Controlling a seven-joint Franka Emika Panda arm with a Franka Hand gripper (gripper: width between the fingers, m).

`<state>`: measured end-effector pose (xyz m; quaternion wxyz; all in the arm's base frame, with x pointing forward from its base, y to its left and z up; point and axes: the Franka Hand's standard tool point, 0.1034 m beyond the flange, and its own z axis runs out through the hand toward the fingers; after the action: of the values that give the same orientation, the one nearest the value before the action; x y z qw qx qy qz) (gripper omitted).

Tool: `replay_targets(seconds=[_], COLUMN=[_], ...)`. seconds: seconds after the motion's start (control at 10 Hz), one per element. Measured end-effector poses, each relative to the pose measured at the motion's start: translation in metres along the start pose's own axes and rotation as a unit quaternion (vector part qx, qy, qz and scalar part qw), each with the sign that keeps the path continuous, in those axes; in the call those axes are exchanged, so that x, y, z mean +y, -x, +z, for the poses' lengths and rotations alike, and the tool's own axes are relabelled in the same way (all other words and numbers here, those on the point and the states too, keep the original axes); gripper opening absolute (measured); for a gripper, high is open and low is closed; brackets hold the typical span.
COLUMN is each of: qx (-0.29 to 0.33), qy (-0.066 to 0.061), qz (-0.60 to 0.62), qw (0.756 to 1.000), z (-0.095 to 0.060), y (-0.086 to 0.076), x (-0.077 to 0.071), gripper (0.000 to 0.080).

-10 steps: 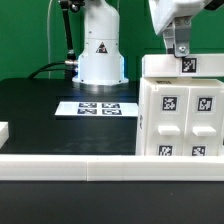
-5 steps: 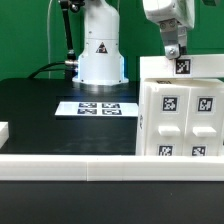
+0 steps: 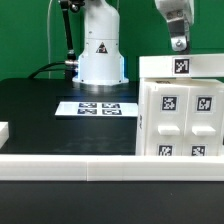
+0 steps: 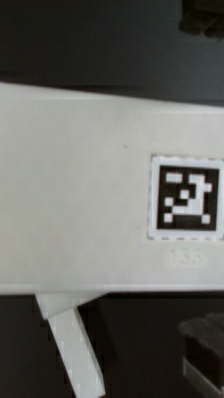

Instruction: Assemble cabinet

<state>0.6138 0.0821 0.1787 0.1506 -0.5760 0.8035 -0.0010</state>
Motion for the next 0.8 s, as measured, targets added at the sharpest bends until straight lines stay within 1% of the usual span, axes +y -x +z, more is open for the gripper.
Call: replay_targets(seconds=[0.3,0.4,0.5,0.7,0.8], qx=[0.001,0.0,-0.004,-0.009,-0.013], qy=[0.004,0.017,0.024,0.025,0.03], qz=[-0.039,-0.103,-0.172,-0.277,-0.321], qw=[0.999,0.995,0.985,0.96,0.947], z=[0.002,0.003,0.002,-0.001,-0.002], y=[0.0,0.0,0.003,0.008,0.01], x=[0.001,0.002,0.0,-0.002,-0.001], gripper=[0.0797,0.0797,0.0797,0.0797,0.0797])
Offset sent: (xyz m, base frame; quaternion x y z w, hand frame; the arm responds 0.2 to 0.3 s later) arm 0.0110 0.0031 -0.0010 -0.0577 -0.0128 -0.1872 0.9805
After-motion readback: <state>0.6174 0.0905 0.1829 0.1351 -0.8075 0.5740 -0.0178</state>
